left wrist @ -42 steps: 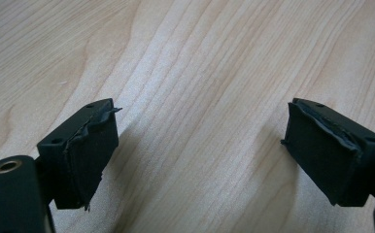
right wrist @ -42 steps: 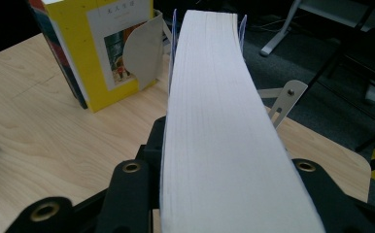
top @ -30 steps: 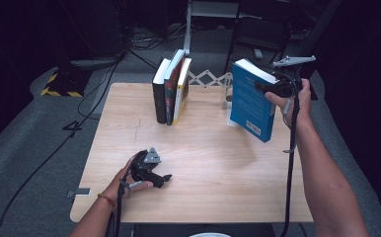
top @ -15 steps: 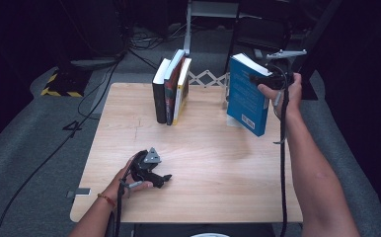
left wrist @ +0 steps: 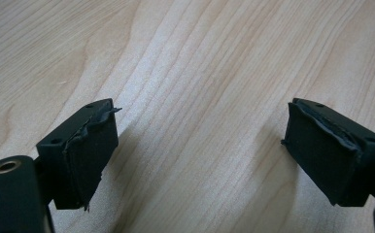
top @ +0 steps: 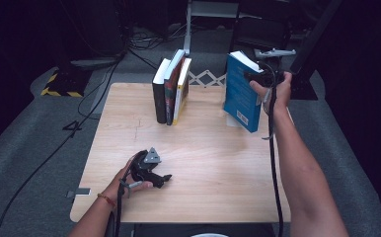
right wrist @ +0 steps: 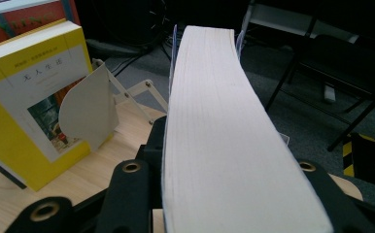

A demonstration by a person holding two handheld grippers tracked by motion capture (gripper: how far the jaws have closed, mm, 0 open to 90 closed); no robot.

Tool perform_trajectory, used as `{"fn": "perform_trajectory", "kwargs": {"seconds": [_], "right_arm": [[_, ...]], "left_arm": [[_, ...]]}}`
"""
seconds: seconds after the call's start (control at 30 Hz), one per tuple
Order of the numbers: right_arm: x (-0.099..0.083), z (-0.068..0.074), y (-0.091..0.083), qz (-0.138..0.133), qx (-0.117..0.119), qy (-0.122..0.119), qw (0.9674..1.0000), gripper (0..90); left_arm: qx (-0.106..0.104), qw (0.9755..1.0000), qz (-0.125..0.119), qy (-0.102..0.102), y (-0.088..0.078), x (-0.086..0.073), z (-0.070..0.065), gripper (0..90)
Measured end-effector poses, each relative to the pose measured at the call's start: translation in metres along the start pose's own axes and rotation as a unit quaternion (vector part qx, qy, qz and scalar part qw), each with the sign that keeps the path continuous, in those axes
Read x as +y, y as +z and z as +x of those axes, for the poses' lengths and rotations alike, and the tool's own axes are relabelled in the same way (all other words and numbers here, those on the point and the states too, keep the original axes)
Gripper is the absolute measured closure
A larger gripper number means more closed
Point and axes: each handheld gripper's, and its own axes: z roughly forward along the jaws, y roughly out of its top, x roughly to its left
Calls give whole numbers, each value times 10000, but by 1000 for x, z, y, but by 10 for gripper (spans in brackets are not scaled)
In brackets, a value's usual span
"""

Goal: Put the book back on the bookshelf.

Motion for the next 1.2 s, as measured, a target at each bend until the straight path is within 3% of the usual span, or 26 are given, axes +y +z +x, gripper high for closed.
{"fn": "perform_trajectory", "kwargs": {"seconds": [0.67,1.2], "right_arm": [[-7,7,32,-320,-407,281,9983,609],[-15,13,44,-529,-427,297,9972,608]], "left_arm": [[-12,10000,3,-2,0,0,0,125],[-20,10000,7,20,0,0,0,124]]}}
